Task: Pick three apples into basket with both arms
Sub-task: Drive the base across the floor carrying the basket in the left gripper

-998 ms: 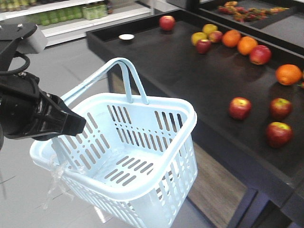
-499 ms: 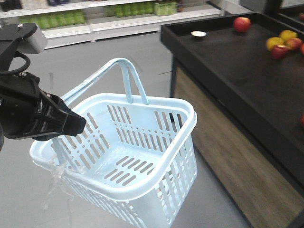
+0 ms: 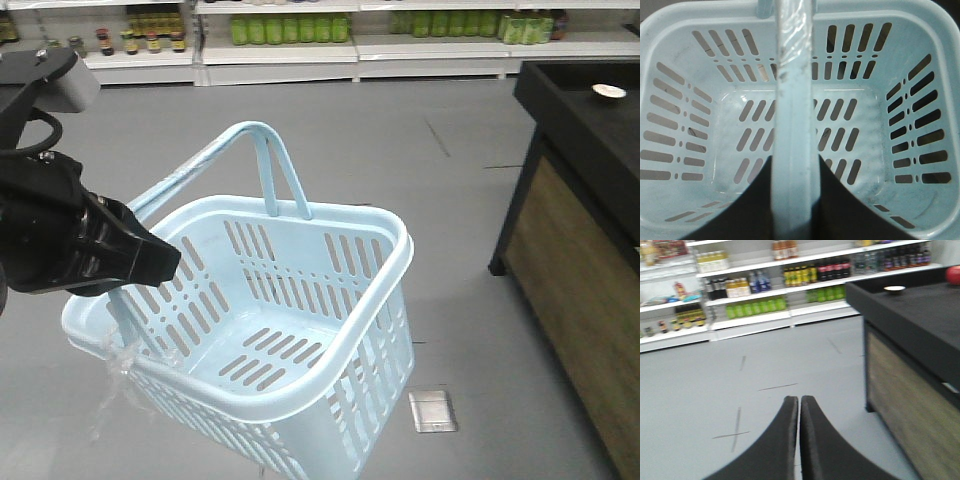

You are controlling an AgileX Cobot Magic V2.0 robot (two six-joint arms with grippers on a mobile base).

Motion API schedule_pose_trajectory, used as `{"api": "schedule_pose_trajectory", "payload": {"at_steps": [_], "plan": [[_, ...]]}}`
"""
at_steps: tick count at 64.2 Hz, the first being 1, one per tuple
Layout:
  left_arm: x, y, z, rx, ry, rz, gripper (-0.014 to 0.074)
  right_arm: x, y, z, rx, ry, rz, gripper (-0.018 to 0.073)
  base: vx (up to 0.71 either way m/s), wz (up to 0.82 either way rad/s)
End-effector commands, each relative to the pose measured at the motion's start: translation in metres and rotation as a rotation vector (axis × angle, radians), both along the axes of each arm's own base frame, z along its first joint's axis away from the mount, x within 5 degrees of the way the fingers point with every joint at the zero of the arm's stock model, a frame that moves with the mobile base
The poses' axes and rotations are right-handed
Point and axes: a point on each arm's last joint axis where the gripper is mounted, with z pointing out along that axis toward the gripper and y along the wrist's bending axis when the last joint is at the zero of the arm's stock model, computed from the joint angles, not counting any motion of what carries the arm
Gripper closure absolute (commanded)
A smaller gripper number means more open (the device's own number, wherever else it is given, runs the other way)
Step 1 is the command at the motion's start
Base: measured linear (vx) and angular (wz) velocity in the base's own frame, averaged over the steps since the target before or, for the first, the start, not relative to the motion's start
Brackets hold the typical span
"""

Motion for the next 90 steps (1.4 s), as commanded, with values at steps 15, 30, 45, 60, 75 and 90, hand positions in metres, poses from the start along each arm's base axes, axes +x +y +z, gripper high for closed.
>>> {"api": "schedule_pose_trajectory", "payload": {"at_steps": [15, 30, 45, 60, 75, 90], "plan": [[-0.0044, -0.0006, 0.0192, -0.092, -0.082, 0.01, 0.0604, 0.0004, 0.0003, 0.0017, -0.019, -0.063, 0.003, 0.0561, -0.04, 0.53], [-0.0044, -0.0006, 0.0192, -0.092, -0.082, 0.01, 0.0604, 0.0004, 0.0003, 0.0018, -0.019, -0.064, 0.003, 0.0561, 0.04, 0.25], [-0.0044, -0.0006, 0.0192, -0.092, -0.082, 0.01, 0.0604, 0.0004, 0.0003, 0.0018, -0.019, -0.064, 0.003, 0.0561, 0.09, 0.17], [-0.0044, -0.0006, 0.0192, -0.092, -0.082, 0.01, 0.0604, 0.0004, 0.0003, 0.0018, -0.019, -0.064, 0.003, 0.0561, 0.14, 0.24], [-0.0044, -0.0006, 0.0192, -0.092, -0.082, 0.01, 0.0604, 0.0004, 0.0003, 0.0018, -0.019, -0.064, 0.003, 0.0561, 0.19, 0.17], [-0.0044, -0.0006, 0.0192, -0.092, -0.082, 0.01, 0.0604, 0.0004, 0.0003, 0.0018, -0.019, -0.064, 0.003, 0.0561, 0.22, 0.02]]}}
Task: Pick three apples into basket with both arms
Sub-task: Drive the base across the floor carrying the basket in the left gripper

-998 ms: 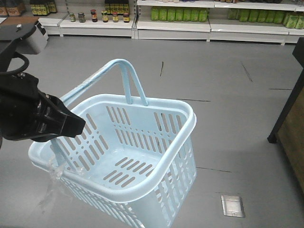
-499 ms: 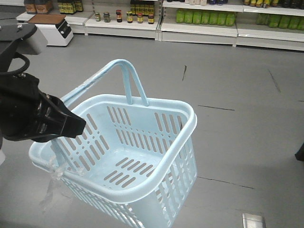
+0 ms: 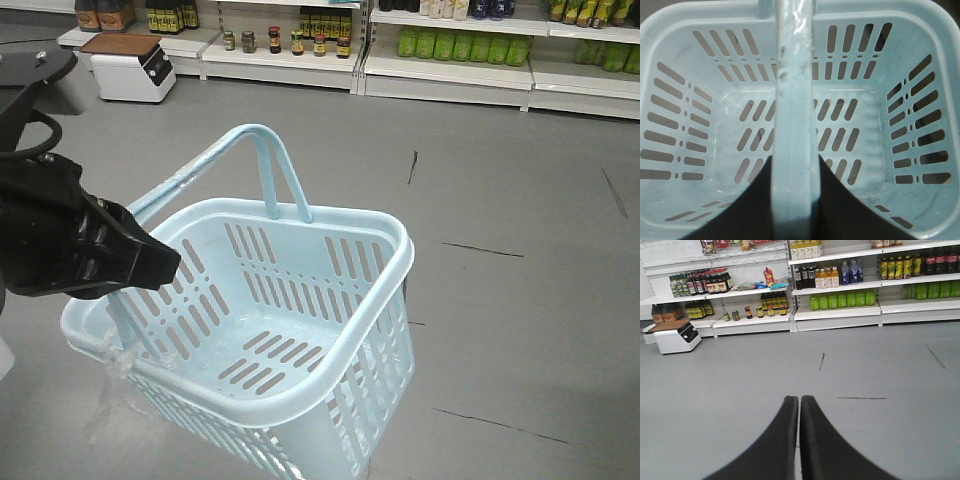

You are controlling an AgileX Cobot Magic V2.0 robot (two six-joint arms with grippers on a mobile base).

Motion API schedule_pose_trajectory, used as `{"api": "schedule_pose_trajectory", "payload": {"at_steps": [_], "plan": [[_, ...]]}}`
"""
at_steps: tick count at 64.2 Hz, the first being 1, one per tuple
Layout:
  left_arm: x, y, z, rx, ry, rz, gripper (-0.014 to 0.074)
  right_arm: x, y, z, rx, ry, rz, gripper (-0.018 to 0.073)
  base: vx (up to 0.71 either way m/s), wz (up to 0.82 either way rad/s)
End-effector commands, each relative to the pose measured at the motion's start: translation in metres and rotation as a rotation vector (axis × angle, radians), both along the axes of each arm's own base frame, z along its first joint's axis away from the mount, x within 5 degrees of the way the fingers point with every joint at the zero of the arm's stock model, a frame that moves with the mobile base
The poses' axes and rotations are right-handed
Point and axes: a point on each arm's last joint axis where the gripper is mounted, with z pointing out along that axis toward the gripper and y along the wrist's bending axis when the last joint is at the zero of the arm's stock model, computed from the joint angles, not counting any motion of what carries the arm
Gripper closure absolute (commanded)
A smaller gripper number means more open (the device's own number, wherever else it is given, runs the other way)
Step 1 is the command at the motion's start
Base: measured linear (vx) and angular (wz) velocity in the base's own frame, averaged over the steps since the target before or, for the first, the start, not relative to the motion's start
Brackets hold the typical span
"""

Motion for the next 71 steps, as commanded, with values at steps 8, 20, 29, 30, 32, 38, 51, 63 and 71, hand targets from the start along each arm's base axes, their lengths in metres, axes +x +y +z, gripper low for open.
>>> {"api": "schedule_pose_trajectory", "payload": {"at_steps": [8, 20, 29, 30, 32, 38, 51, 63, 71], "plan": [[-0.003, -0.0013, 0.0189, -0.094, -0.085, 0.011, 0.0604, 0.0004, 0.0003, 0.0019, -0.019, -0.065, 0.003, 0.0561, 0.24, -0.04], [-0.003, -0.0013, 0.0189, -0.094, -0.085, 0.011, 0.0604, 0.0004, 0.0003, 0.0019, -0.019, -0.065, 0.003, 0.0561, 0.25, -0.1], [-0.003, -0.0013, 0.0189, -0.094, -0.085, 0.011, 0.0604, 0.0004, 0.0003, 0.0019, -0.019, -0.065, 0.003, 0.0561, 0.27, -0.16], [-0.003, -0.0013, 0.0189, -0.094, -0.085, 0.011, 0.0604, 0.0004, 0.0003, 0.0019, -0.019, -0.065, 0.003, 0.0561, 0.27, -0.17], [-0.003, -0.0013, 0.0189, -0.094, -0.085, 0.011, 0.0604, 0.0004, 0.0003, 0.0019, -0.019, -0.065, 0.003, 0.0561, 0.27, -0.17], [-0.003, -0.0013, 0.0189, -0.094, -0.085, 0.011, 0.0604, 0.0004, 0.0003, 0.0019, -0.019, -0.065, 0.003, 0.0561, 0.28, -0.16], [-0.003, -0.0013, 0.0189, -0.094, -0.085, 0.011, 0.0604, 0.0004, 0.0003, 0.0019, -0.019, -0.065, 0.003, 0.0561, 0.28, -0.16], [-0.003, -0.0013, 0.0189, -0.094, -0.085, 0.011, 0.0604, 0.0004, 0.0003, 0.0019, -0.019, -0.065, 0.003, 0.0561, 0.27, -0.16], [-0.003, -0.0013, 0.0189, -0.094, -0.085, 0.011, 0.0604, 0.0004, 0.0003, 0.0019, -0.019, -0.065, 0.003, 0.0561, 0.27, -0.15]]}}
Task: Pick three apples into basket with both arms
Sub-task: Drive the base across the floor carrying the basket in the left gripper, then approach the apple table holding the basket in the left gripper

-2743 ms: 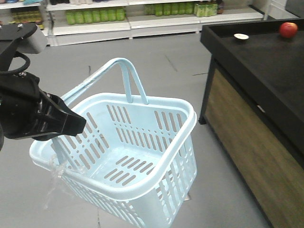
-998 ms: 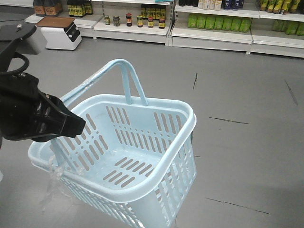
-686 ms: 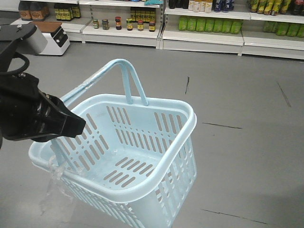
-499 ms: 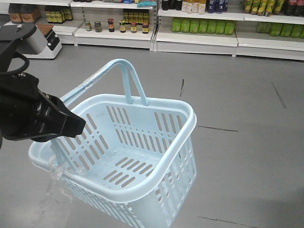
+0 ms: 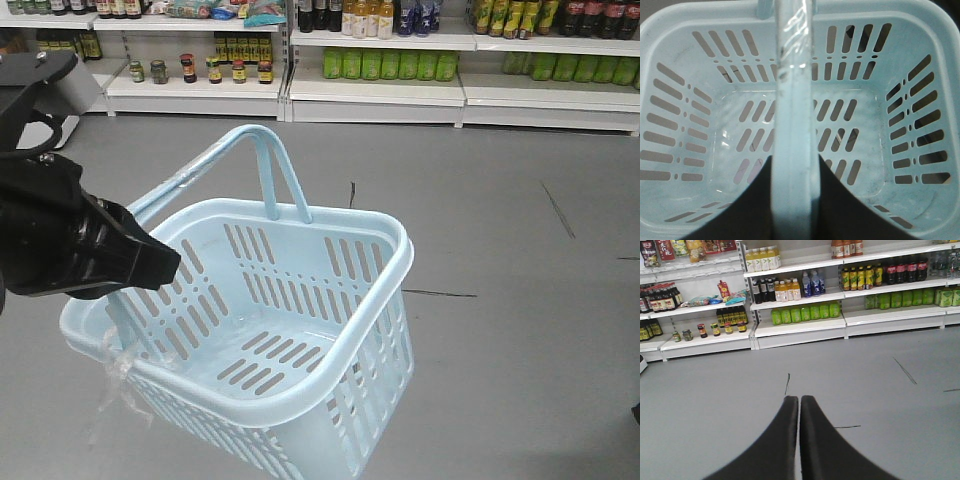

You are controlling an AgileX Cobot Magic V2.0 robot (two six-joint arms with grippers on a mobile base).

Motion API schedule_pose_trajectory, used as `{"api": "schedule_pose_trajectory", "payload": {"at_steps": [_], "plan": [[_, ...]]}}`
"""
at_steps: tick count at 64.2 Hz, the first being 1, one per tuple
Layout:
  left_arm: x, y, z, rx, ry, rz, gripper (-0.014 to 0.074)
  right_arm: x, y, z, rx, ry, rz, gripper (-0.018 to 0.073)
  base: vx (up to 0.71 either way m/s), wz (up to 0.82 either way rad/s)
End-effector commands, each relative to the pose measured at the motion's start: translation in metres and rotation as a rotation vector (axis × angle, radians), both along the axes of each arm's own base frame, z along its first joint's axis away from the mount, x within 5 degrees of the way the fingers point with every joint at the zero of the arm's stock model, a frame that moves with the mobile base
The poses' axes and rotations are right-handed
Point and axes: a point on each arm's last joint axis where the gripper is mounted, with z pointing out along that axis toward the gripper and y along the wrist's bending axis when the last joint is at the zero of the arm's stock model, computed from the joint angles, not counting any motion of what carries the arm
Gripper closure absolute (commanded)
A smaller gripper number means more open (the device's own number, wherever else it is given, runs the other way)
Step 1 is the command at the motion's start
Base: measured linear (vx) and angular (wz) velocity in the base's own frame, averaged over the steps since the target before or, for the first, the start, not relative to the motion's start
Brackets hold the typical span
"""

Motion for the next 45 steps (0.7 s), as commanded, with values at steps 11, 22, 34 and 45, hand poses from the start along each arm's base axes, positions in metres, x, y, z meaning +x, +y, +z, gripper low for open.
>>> {"api": "schedule_pose_trajectory", "payload": {"at_steps": [11, 22, 34, 45], "plan": [[-0.003, -0.0013, 0.0189, -0.094, -0.085, 0.011, 0.0604, 0.0004, 0.0003, 0.0018, -0.019, -0.065, 0.003, 0.0561, 0.26, -0.15], [-0.003, -0.0013, 0.0189, -0.094, -0.085, 0.011, 0.0604, 0.0004, 0.0003, 0.0018, -0.019, -0.065, 0.003, 0.0561, 0.24, -0.16], [-0.003, -0.0013, 0.0189, -0.094, -0.085, 0.011, 0.0604, 0.0004, 0.0003, 0.0018, -0.019, -0.065, 0.003, 0.0561, 0.22, -0.17], [-0.003, -0.0013, 0.0189, -0.094, -0.085, 0.011, 0.0604, 0.0004, 0.0003, 0.0018, -0.019, -0.065, 0.003, 0.0561, 0.21, -0.18]]}}
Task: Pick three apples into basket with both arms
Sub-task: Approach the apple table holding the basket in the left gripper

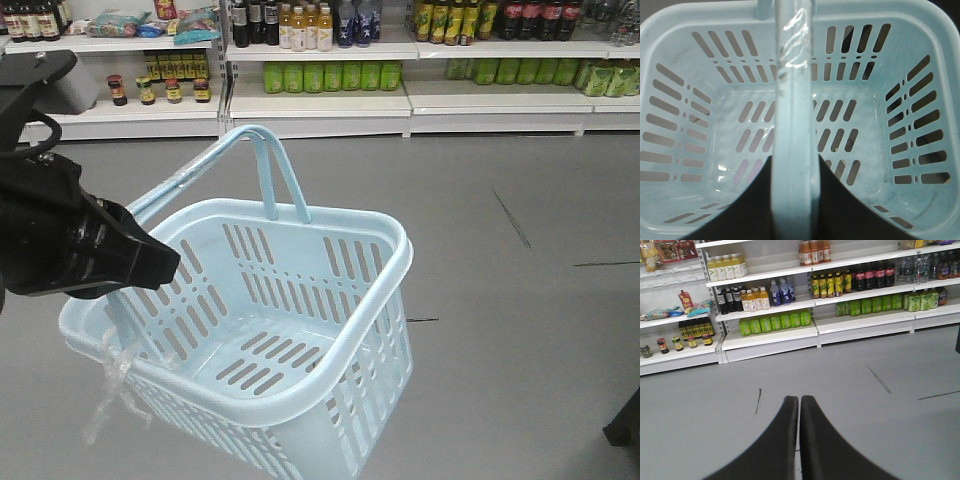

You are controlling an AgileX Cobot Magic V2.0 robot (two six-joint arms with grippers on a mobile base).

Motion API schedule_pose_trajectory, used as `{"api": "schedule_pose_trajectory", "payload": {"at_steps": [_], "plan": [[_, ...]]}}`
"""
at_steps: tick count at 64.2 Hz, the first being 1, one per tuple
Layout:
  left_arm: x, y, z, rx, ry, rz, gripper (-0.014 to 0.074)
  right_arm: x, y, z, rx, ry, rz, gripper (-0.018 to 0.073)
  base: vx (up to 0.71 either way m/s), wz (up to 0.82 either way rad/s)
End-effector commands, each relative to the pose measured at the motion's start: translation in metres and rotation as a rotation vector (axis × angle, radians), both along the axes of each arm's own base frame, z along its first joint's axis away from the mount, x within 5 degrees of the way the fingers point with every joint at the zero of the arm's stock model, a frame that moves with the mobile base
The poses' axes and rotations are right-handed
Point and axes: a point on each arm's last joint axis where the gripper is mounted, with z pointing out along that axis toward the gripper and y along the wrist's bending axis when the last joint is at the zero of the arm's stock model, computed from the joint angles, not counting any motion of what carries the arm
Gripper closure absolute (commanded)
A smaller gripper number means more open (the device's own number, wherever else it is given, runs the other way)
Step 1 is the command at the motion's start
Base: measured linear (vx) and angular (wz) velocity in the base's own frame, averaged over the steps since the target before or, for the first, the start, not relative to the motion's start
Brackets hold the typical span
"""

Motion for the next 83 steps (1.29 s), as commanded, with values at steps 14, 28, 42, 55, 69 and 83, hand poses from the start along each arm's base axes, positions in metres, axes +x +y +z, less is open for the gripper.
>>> {"api": "schedule_pose_trajectory", "payload": {"at_steps": [14, 28, 42, 55, 69, 83], "plan": [[-0.003, -0.0013, 0.0189, -0.094, -0.085, 0.011, 0.0604, 0.0004, 0.0003, 0.0019, -0.019, -0.066, 0.004, 0.0561, 0.21, -0.24], [-0.003, -0.0013, 0.0189, -0.094, -0.085, 0.011, 0.0604, 0.0004, 0.0003, 0.0019, -0.019, -0.066, 0.004, 0.0561, 0.19, -0.34], [-0.003, -0.0013, 0.0189, -0.094, -0.085, 0.011, 0.0604, 0.0004, 0.0004, 0.002, -0.019, -0.067, 0.004, 0.0561, 0.17, -0.43], [-0.003, -0.0013, 0.0189, -0.094, -0.085, 0.011, 0.0604, 0.0004, 0.0004, 0.002, -0.019, -0.067, 0.004, 0.0561, 0.15, -0.49], [-0.003, -0.0013, 0.0189, -0.094, -0.085, 0.011, 0.0604, 0.0004, 0.0004, 0.002, -0.019, -0.067, 0.004, 0.0561, 0.13, -0.5], [-0.003, -0.0013, 0.0189, -0.094, -0.085, 0.011, 0.0604, 0.0004, 0.0004, 0.002, -0.019, -0.067, 0.004, 0.0561, 0.12, -0.49]]}}
